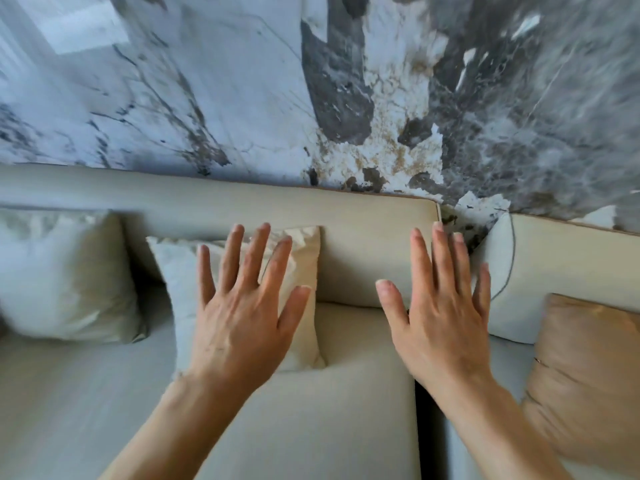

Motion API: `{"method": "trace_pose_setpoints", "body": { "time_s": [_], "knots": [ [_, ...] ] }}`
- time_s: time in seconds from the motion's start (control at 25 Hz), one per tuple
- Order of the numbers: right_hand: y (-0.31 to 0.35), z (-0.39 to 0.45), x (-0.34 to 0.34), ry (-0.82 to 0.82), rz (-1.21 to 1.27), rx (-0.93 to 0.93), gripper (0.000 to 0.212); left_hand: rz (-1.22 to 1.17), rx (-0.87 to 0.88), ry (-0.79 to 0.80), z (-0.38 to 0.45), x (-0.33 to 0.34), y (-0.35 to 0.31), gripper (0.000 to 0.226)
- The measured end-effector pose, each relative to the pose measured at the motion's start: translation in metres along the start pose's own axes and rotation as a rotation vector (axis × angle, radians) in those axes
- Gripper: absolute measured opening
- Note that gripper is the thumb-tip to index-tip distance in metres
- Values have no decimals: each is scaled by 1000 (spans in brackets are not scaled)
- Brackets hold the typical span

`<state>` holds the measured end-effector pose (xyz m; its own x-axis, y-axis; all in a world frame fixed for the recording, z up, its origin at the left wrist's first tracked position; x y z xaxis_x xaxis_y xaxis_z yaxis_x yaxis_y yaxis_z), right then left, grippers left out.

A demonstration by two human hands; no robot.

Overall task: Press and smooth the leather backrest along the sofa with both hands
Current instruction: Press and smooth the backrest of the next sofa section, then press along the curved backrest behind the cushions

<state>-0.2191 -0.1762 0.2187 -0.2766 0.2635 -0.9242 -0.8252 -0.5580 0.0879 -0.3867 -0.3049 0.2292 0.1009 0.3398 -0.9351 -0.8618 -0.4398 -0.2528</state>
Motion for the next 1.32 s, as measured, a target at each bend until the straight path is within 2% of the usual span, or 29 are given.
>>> {"method": "trace_pose_setpoints", "body": {
  "time_s": [0.2, 0.32, 0.48, 0.64, 0.8, 1.12, 1.32],
  "knots": [
    [56, -72, -134, -66, -31, 21, 69, -14, -18, -130, -82, -128, 22, 63],
    [100, -115, -189, -108, -56, 47, 68, -47, -5, -170, -127, -180, 46, 63],
    [153, -160, -237, -85, -71, 54, 68, -57, -17, -183, -173, -230, 73, 65],
    [182, -176, -255, -90, -68, 18, 68, -27, -36, -202, -204, -259, 98, 65],
    [202, -179, -260, -124, 35, -50, 68, 80, -151, -284, -241, -285, 135, 65],
    [250, -173, -256, -76, 119, -142, 69, 168, -270, -347, -274, -309, 175, 64],
    [325, -180, -251, -102, 113, -183, 69, 136, -291, -370, -288, -326, 249, 65]
  ]
}}
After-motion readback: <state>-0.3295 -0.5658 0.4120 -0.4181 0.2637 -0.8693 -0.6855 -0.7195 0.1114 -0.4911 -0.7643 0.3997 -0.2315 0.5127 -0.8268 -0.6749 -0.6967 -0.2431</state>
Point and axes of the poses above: each hand's wrist, its own z-axis towards the middle knuckle, its own x-axis out of the palm, y = z × x, the point moved 5 cm from there along z, towards the middle knuckle, and after that the axes turned 7 degrees about -z, right-handed, at the moved point
